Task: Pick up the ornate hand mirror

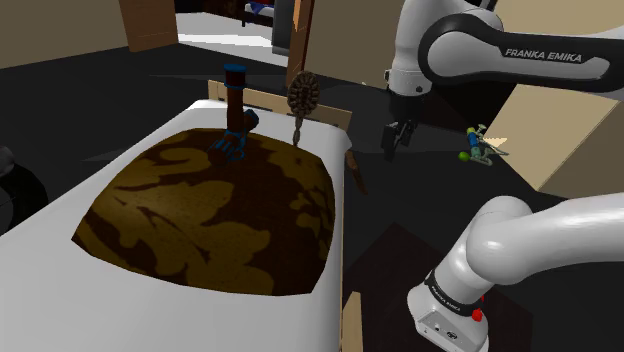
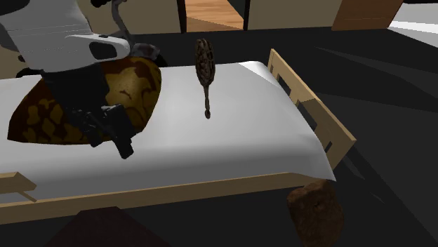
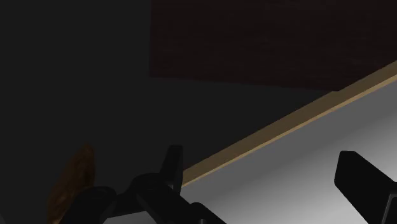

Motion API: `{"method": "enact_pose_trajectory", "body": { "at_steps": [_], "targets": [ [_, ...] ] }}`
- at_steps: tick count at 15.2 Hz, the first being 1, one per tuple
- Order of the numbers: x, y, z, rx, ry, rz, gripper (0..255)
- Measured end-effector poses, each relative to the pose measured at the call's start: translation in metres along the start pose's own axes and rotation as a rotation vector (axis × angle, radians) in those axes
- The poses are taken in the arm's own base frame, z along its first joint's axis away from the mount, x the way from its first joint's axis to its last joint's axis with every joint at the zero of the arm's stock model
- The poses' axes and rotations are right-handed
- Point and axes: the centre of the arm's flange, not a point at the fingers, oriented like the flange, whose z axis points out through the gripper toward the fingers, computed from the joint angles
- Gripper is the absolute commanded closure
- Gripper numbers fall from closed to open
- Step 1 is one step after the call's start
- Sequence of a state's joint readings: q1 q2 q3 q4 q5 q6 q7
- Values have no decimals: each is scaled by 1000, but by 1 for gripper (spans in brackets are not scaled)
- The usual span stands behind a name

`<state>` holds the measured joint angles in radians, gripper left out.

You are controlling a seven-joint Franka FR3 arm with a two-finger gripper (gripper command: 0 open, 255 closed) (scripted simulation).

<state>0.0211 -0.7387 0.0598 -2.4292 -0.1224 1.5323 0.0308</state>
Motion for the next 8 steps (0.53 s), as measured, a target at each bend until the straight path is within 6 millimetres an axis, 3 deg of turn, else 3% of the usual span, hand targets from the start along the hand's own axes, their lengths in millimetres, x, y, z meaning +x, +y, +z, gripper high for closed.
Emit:
{"method": "enact_pose_trajectory", "body": {
  "at_steps": [3, 8],
  "targets": [
    [12, 6, -5, 9, 17, -24, 0],
    [60, 28, -23, 44, 85, -119, 0]
  ]
}}
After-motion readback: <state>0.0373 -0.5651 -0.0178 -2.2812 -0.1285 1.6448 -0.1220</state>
